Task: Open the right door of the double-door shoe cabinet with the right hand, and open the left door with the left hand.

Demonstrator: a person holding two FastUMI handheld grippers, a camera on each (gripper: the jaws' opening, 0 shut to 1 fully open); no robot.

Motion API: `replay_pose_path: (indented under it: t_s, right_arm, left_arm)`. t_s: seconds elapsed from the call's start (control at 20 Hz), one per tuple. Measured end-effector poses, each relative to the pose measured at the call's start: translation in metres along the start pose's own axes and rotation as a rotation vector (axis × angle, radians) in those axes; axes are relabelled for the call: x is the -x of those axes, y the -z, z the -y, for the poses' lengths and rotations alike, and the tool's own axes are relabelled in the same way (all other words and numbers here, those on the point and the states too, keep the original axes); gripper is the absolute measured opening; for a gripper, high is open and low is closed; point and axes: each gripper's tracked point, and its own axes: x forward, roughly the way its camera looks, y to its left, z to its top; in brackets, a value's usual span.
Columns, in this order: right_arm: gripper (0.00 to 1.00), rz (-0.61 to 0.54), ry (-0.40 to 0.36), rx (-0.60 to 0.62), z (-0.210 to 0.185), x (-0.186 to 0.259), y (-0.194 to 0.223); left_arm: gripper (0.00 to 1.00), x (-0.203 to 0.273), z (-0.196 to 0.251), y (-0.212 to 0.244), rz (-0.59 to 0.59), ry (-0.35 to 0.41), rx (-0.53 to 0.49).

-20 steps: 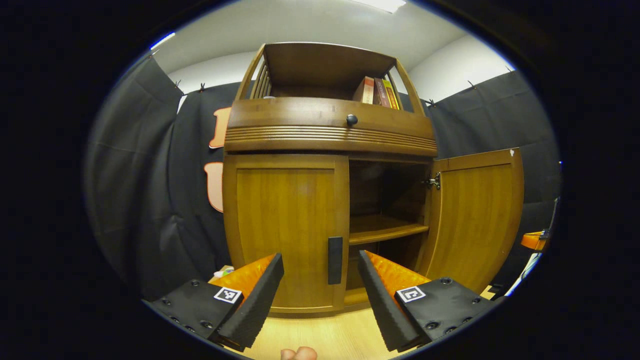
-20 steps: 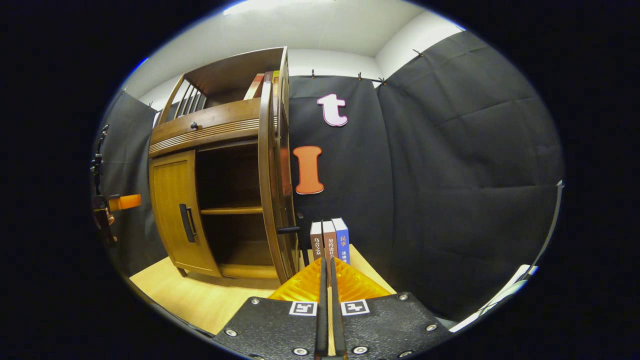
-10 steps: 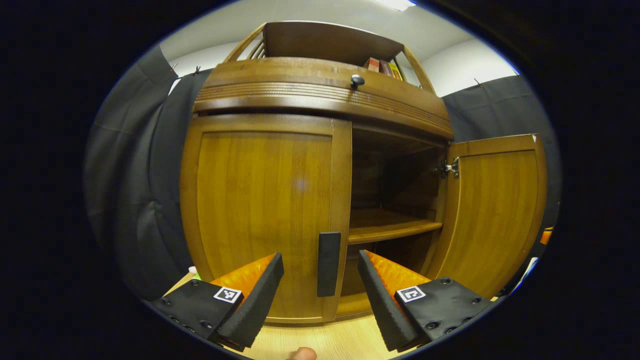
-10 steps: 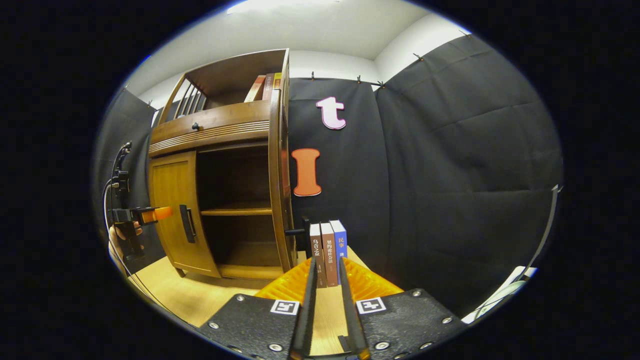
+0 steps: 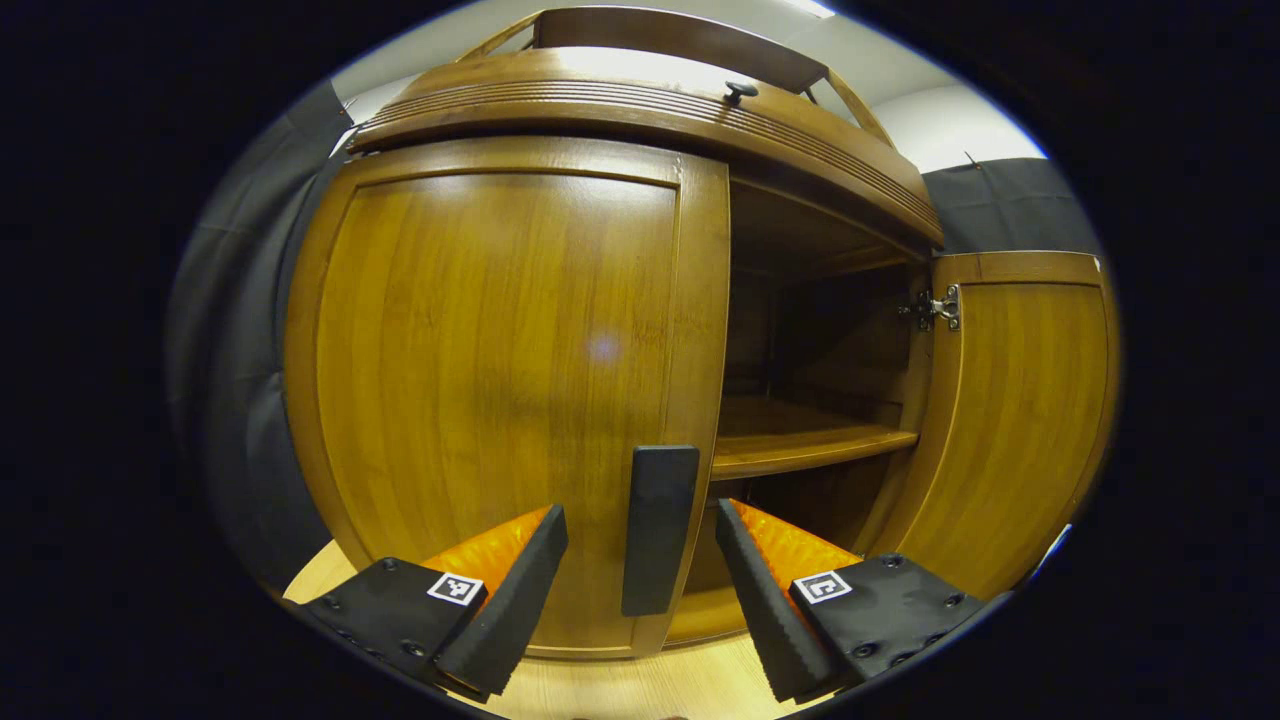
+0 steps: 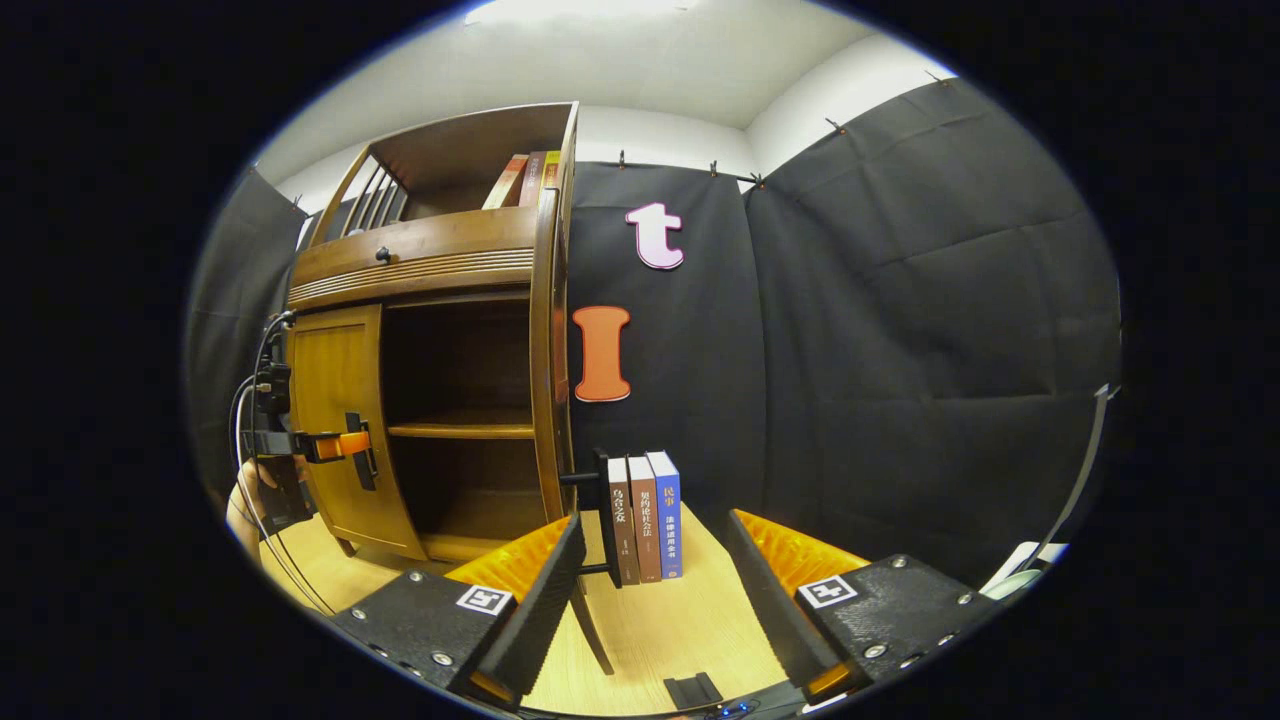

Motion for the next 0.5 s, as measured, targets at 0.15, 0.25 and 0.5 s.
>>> replay_pose_path:
  t_s: [0.15, 0.25, 0.5]
  right_arm:
    - [1.0, 0.008, 0.001, 0.008, -0.002, 0.001, -0.003]
    - [1.0, 0.011, -0.006, 0.001, -0.006, 0.002, -0.004]
    - [1.0, 0.014, -0.002, 0.009, -0.009, 0.004, -0.006]
  left_arm:
    - [0.92, -0.008, 0.003, 0.009, -0.028, 0.009, 0.001]
    - [0.85, -0.014, 0.004, 0.011, -0.03, 0.005, 0.011]
    - [0.49, -0.016, 0.003, 0.015, -0.04, 0.02, 0.048]
